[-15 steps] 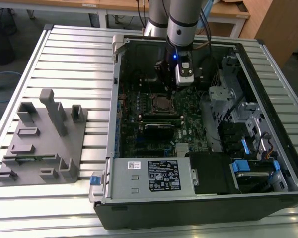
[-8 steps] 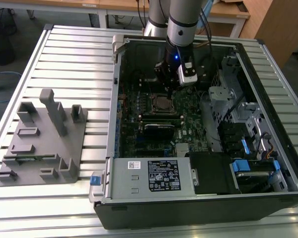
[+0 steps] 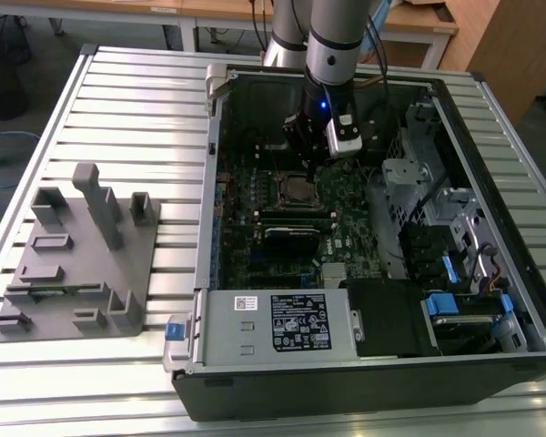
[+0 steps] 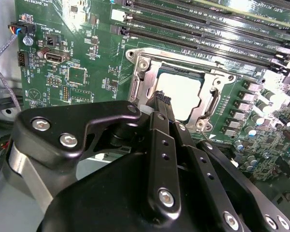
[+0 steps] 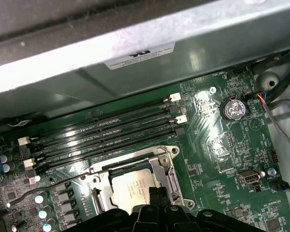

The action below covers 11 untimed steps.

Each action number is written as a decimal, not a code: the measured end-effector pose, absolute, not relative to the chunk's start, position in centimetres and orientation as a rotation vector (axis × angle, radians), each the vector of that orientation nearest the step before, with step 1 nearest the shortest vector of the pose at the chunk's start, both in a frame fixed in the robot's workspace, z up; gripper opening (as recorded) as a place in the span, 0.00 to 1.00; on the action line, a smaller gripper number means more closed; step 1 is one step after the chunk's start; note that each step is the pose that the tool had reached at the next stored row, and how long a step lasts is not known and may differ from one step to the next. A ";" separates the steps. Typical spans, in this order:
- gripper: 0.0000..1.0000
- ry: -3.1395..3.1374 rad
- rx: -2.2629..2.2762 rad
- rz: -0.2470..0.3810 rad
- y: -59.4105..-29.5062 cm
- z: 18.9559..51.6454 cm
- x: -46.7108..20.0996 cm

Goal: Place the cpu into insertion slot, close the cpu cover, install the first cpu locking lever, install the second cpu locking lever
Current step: 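Close the cpu cover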

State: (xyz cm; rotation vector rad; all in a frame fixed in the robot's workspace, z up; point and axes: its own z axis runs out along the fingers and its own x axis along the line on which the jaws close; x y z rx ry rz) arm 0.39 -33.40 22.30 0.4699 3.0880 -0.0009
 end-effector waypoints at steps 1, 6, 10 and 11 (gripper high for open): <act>0.11 3.088 0.470 -0.001 -33.4 22.3 0.4; 0.11 3.090 0.446 0.000 -33.4 22.3 0.4; 0.11 3.091 0.442 0.000 -33.4 22.3 0.4; 0.11 3.091 0.441 0.000 -33.4 22.3 0.4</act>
